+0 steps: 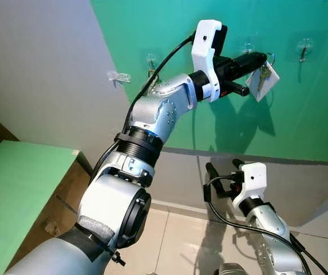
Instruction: Hang keys on a hook
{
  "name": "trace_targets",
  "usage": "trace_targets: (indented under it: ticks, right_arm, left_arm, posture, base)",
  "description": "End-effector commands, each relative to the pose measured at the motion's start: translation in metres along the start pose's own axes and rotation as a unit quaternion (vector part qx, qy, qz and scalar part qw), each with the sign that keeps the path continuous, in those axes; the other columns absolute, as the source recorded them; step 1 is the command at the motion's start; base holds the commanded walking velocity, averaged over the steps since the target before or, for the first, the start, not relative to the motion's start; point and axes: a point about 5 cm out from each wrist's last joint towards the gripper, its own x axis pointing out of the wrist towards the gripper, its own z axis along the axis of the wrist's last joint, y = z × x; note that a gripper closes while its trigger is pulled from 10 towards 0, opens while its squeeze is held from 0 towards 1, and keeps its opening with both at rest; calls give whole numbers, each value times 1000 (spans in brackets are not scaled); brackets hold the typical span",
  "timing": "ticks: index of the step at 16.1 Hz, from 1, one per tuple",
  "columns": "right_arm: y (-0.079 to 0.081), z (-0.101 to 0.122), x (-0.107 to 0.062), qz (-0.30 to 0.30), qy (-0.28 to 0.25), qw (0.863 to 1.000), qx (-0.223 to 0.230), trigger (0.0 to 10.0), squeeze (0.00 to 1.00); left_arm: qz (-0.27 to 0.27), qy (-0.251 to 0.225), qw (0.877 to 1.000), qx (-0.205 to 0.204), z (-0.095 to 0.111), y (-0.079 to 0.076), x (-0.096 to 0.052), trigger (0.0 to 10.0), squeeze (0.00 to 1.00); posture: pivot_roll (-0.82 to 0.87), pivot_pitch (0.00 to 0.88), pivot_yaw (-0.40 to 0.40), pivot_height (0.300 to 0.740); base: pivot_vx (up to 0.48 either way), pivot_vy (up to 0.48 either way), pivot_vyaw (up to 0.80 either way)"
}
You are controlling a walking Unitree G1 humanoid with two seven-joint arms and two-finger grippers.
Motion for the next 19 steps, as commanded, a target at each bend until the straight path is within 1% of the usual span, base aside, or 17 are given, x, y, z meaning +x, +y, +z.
trace_targets:
  ticks: [1, 4, 7, 15, 18, 19]
  right_arm:
    - [6, -1, 1, 10, 4, 1000, 7, 10000, 0]
    - [6, -1, 1, 12, 5, 1000, 8, 10000, 0]
    - [5, -1, 0, 15, 8, 1000, 7, 10000, 0]
    - [6, 0, 2, 24, 7, 1000, 6, 10000, 0]
    - [2, 0, -5, 26, 9, 1000, 7, 10000, 0]
    - [-2, 3, -13, 33, 7, 999, 13, 10000, 0]
  left_arm:
    - [-10, -16, 1000, -4, 3, -10, 5, 0, 0]
    - [31, -4, 999, 28, -8, 3, -5, 0, 0]
    - [44, 0, 999, 27, -11, 6, -11, 0, 0]
    - [56, -8, 998, 26, -9, 6, -10, 0, 0]
    - [67, -5, 997, 23, -9, 11, -9, 0, 0]
    - [76, -3, 997, 20, -9, 15, -9, 0, 0]
  posture:
    - [-341, 14, 220, 740]
    - [-331, 19, 209, 740]
    - [-325, 20, 201, 740]
    - [-334, 8, 201, 740]
    - [-340, 11, 204, 740]
    - [-345, 11, 204, 740]
  base:
    - [0, 0, 0]
    - [0, 0, 0]
    - [0, 0, 0]
    - [0, 0, 0]
    - [0, 0, 0]
    - [0, 0, 0]
